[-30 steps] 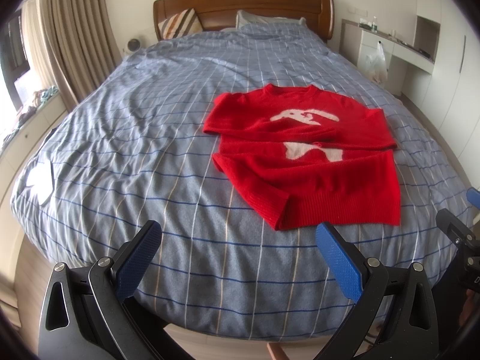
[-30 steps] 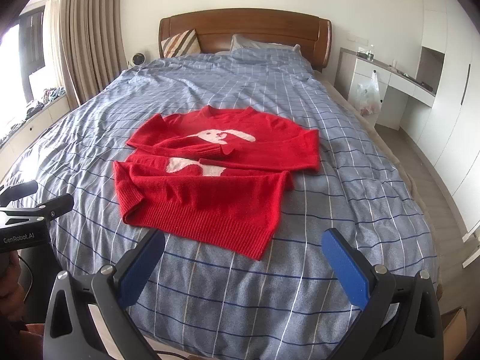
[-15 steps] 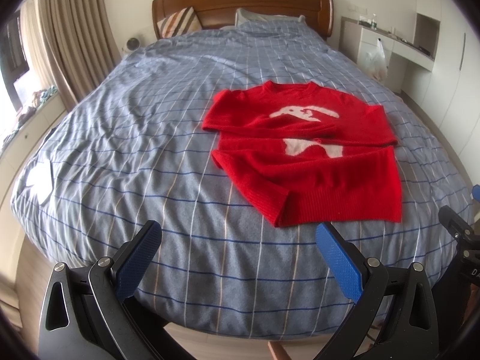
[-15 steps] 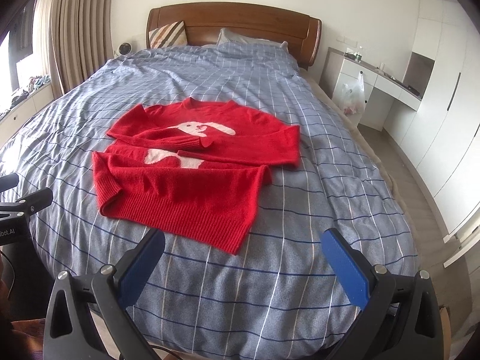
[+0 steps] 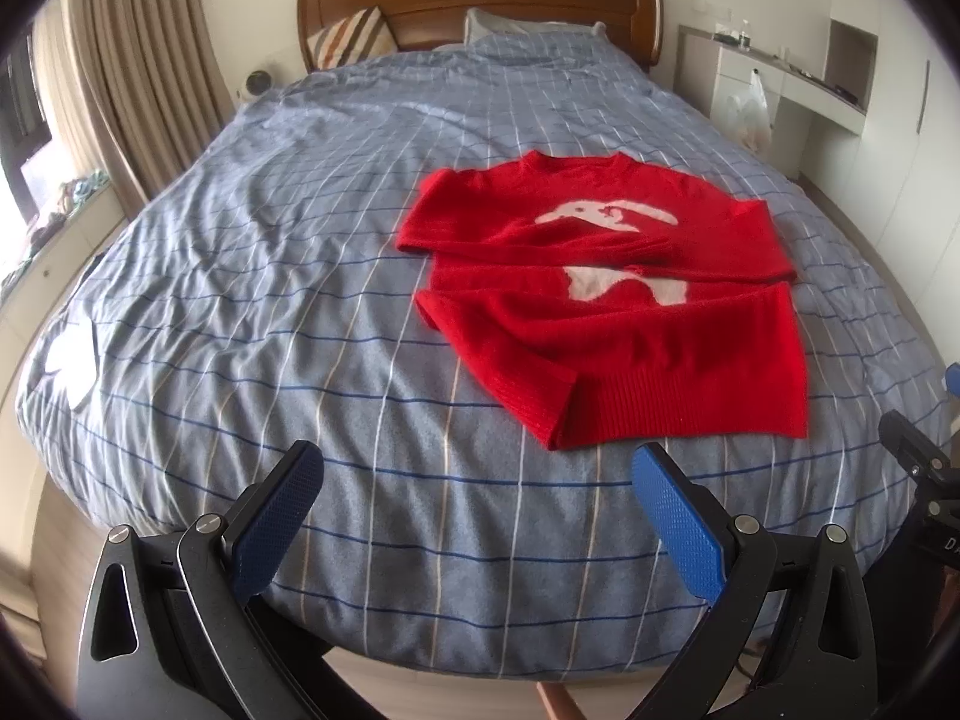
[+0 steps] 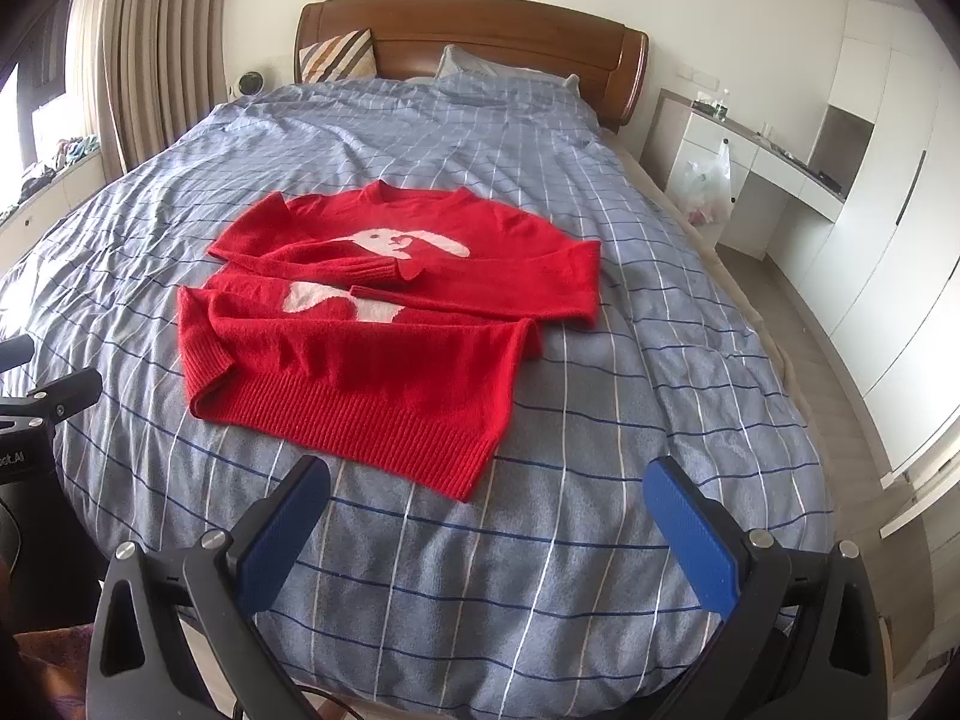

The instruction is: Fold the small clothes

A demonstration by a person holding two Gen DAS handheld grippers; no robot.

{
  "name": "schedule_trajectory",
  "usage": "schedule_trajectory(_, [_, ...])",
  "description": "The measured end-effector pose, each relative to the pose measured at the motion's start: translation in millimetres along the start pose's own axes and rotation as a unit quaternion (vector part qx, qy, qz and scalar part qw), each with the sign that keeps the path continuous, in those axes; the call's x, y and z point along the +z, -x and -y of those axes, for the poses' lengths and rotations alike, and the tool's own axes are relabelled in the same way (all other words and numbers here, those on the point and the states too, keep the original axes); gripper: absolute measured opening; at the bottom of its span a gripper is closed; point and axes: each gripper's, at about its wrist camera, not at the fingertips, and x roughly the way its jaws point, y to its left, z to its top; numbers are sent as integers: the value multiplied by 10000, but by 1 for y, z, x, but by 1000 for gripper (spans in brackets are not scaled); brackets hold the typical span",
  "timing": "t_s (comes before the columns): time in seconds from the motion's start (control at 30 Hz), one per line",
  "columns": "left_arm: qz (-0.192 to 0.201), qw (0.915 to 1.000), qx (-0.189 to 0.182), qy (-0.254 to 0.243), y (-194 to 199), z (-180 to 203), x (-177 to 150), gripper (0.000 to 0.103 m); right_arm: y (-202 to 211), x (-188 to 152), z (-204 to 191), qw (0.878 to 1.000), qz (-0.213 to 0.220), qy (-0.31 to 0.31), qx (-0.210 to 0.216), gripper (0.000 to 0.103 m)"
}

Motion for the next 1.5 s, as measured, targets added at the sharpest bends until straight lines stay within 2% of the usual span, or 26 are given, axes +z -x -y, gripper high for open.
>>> schedule_trajectory(0.07, [-127, 9991, -331, 221, -14, -14, 4, 103, -5, -3, 7, 10000, 38, 76, -29, 103])
schedule_trajectory(0.13, [-241, 9957, -719, 536, -30, -32, 9, 102, -12, -6, 17, 9996, 89, 160, -236, 103])
schedule_trajectory(0.17, [-279, 9942, -824, 639, -37, -38, 11, 102, -17, -8, 22, 9992, 82, 194, -334, 103])
schedule_trajectory(0.23, [-282, 9924, -985, 684, -50, -42, 17, 102, -31, -12, 31, 9995, 15, 177, -250, 103])
schedule_trajectory(0.33, [-408, 9916, -1138, 450, -76, -26, 27, 102, -57, -15, 38, 9985, -172, -134, 499, 103])
schedule_trajectory(0.4, [-621, 9932, -945, 286, -100, -13, 28, 102, -80, -16, 39, 9924, -322, -463, 1093, 102])
schedule_trajectory(0.47, [-800, 9934, -801, 168, -122, -2, 24, 100, -100, -17, 37, 9862, -485, -688, 1424, 99])
schedule_trajectory(0.5, [-871, 9935, -733, 90, -130, 3, 22, 91, -111, -17, 35, 9815, -565, -800, 1644, 93])
schedule_trajectory(0.53, [-936, 9931, -706, 18, -135, 6, 19, 72, -120, -18, 34, 9773, -648, -880, 1817, 89])
schedule_trajectory(0.57, [-956, 9921, -816, -22, -137, 8, 18, 63, -131, -19, 32, 9727, -807, -980, 1943, 81])
schedule_trajectory(0.6, [-898, 9911, -978, -5, -135, 7, 17, 39, -138, -21, 31, 9694, -901, -1069, 2016, 70])
schedule_trajectory(0.63, [-852, 9905, -1079, 41, -131, 5, 17, 12, -142, -22, 31, 9666, -905, -1152, 2102, 63])
schedule_trajectory(0.67, [-825, 9893, -1203, 102, -125, 0, 17, 8, -143, -23, 34, 9651, -859, -1242, 2138, 37])
schedule_trajectory(0.7, [-770, 9881, -1318, 181, -119, -6, 17, 8, -141, -24, 41, 9626, -825, -1396, 2170, 4])
schedule_trajectory(0.73, [-716, 9863, -1455, 298, -111, -16, 15, 7, -136, -25, 48, 9576, -794, -1563, 2286, 4])
schedule_trajectory(0.83, [-696, 9746, -2015, 686, -88, -48, 3, 7, -115, -29, 63, 9499, -823, -1687, 2498, 4])
schedule_trajectory(0.93, [-757, 9643, -2362, 928, -76, -69, -15, 7, -96, -37, 67, 9454, -982, -1692, 2607, 4])
schedule_trajectory(1.0, [-801, 9629, -2392, 955, -75, -71, -26, 5, -91, -44, 65, 9472, -1126, -1620, 2529, 4])
schedule_trajectory(1.07, [-841, 9663, -2289, 829, -82, -66, -34, 7, -96, -49, 61, 9510, -1268, -1526, 2371, 4])
schedule_trajectory(1.17, [-965, 9681, -2151, 851, -92, -65, -41, 22, -108, -54, 59, 9512, -1379, -1576, 2266, 4])
schedule_trajectory(1.23, [-818, 9675, -2196, 951, -89, -69, -41, 62, -109, -52, 57, 9532, -1369, -1558, 2198, 4])
schedule_trajectory(1.3, [-572, 9649, -2307, 1116, -81, -76, -42, 82, -111, -50, 55, 9548, -1355, -1526, 2162, 4])
schedule_trajectory(1.43, [-424, 9518, -2740, 1309, -79, -83, -40, 85, -112, -51, 52, 9583, -1328, -1434, 2087, 4])
schedule_trajectory(1.5, [-462, 9516, -2730, 1334, -84, -80, -40, 86, -110, -55, 53, 9594, -1319, -1386, 2072, 4])
